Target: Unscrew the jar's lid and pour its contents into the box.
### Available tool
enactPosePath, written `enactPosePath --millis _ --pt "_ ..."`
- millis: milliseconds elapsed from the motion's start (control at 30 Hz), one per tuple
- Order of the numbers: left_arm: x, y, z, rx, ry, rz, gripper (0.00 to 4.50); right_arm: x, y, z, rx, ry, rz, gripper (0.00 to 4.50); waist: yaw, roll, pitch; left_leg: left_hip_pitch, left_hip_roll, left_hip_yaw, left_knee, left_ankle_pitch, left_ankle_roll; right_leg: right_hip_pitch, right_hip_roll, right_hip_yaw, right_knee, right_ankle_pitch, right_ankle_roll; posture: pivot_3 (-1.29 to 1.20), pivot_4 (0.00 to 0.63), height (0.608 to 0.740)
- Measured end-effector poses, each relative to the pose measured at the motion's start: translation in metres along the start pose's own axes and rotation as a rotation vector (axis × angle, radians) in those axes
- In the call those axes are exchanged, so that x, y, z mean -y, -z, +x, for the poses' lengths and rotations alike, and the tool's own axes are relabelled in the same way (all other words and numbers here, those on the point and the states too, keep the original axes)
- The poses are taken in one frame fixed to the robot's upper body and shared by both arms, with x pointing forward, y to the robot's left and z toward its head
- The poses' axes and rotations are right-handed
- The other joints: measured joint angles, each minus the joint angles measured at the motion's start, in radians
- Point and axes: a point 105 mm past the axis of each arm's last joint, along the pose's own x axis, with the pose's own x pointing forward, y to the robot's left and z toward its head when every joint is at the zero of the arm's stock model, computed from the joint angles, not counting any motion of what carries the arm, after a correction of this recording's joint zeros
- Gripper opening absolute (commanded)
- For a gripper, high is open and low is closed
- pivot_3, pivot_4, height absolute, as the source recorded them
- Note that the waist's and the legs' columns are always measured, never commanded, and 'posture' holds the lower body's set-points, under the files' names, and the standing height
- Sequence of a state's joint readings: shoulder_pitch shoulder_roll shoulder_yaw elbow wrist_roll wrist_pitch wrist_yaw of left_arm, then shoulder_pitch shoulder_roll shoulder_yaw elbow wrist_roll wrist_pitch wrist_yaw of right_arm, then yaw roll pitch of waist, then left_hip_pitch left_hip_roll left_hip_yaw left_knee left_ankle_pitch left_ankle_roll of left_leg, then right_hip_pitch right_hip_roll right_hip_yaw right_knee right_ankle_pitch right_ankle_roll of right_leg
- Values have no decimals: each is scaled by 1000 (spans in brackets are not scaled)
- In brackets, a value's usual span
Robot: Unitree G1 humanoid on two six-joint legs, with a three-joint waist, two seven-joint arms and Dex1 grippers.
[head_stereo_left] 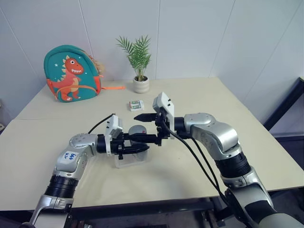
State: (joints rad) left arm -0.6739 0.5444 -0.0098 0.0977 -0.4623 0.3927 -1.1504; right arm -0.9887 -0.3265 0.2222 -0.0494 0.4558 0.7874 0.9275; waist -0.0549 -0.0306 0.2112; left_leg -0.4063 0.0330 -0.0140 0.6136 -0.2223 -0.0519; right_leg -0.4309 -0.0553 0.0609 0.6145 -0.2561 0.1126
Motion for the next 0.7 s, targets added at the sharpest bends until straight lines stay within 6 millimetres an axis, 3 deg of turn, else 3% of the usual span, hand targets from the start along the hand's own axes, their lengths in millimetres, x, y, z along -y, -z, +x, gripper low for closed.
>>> enactPosePath --millis 267,700 --pt "-5 3 -2 -8 -21 -12 2010 -3 0 1 -4 -3 -1 4471 0 0 0 0 0 0 0 0 0 0 0 0 0 0 0 0 150 740" --pt "-7 3 -2 -7 -40 -13 2010 17 8 0 4 49 24 4471 -1 0 0 0 0 0 0 0 0 0 0 0 0 0 0 0 150 740"
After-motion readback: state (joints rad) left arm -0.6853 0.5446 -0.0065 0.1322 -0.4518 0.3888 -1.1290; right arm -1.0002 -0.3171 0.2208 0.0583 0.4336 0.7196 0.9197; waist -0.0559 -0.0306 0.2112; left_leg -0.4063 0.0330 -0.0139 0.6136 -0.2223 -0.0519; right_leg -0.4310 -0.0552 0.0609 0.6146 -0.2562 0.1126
